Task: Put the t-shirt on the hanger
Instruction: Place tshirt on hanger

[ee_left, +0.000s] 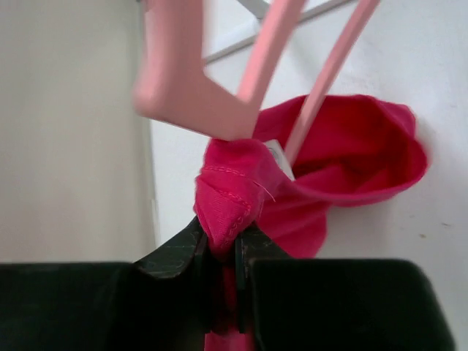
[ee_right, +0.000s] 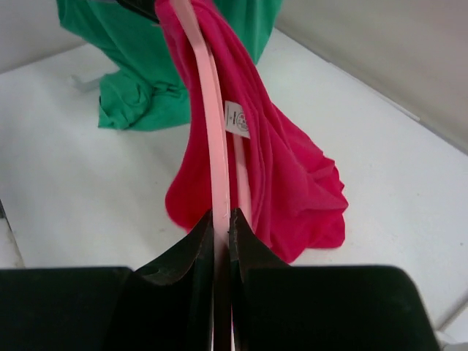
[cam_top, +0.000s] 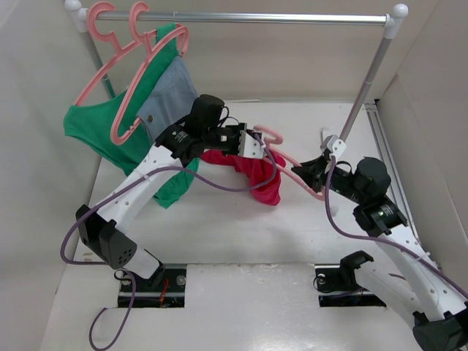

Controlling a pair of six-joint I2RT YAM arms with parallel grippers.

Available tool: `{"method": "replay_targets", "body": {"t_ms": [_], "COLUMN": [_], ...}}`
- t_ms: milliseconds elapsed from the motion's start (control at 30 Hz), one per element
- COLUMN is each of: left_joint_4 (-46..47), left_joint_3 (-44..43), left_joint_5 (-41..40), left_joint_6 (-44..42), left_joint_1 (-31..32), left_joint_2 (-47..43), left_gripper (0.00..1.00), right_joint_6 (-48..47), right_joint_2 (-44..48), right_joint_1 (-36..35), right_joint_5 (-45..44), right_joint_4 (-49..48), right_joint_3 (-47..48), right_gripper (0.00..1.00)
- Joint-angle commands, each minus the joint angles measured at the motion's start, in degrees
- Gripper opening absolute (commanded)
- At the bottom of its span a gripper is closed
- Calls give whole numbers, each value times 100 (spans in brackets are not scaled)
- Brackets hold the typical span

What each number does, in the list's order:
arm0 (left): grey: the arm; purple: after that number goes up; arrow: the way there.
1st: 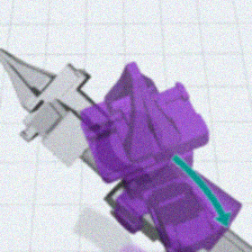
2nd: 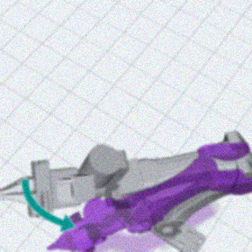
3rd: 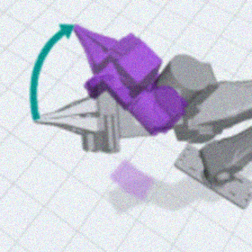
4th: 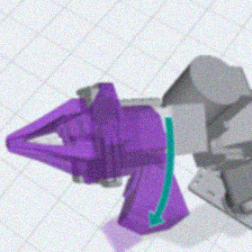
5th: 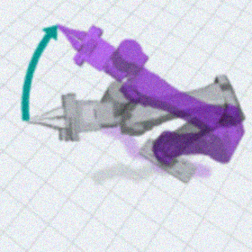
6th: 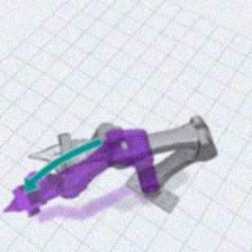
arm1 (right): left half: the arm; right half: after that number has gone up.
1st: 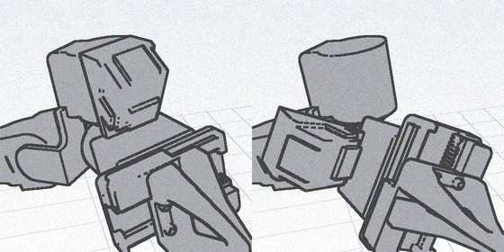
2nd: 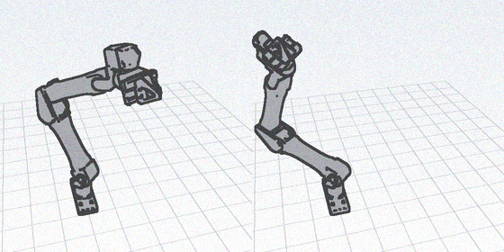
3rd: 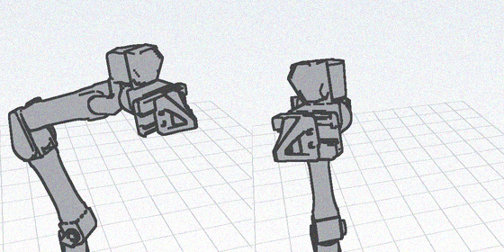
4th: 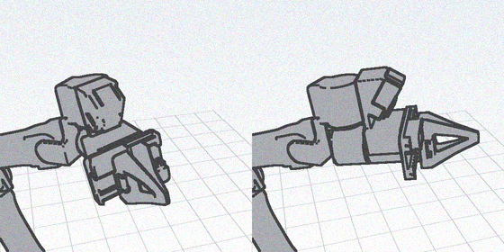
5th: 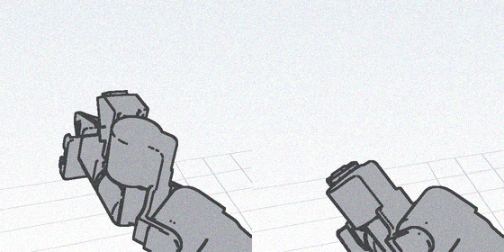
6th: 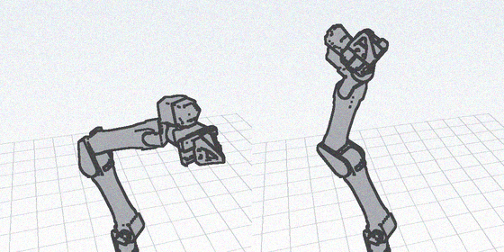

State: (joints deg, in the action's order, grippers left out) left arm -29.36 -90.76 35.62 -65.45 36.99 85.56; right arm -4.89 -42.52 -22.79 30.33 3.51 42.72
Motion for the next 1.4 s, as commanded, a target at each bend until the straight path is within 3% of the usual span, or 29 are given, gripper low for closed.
{"method": "replay_targets", "body": {"t_ms": [0,133,333,400,433,633,767,933,1167,1367], "left_joint_4": [237,378,1125,1231,1231,1644,1644,1697,1697,1750], "left_joint_3": [94,226,603,656,708,832,832,832,885,946], "left_joint_5": [314,236,-54,-134,-221,-853,-1223,-1171,-1119,-1118], "left_joint_6": [304,682,1745,1947,2009,3010,3546,3803,3873,3987], "left_joint_1": [18,18,-245,-245,-306,-307,-307,-307,-307,-307], "left_joint_2": [-189,-312,-435,-488,-488,-488,-488,-488,-548,-602], "left_gripper": [0,0,0,0,0,0,0,0,0,0], "right_joint_6": [31,31,-267,-364,-364,22,785,1795,2457,2774], "right_joint_2": [60,-247,-617,-617,-617,-476,-546,-1318,-2804,-3639], "right_joint_1": [-15,-15,-15,-15,-15,-15,-242,-683,-745,-745], "right_joint_5": [71,-44,-843,-1359,-1563,-3145,-3208,-2691,-2699,-2954], "right_joint_4": [-650,-563,518,860,1193,1942,2075,724,-253,-534], "right_joint_3": [307,377,1079,1352,1640,2144,1715,721,1203,1073], "right_gripper": [0,0,61,95,100,100,100,100,100,93]}}
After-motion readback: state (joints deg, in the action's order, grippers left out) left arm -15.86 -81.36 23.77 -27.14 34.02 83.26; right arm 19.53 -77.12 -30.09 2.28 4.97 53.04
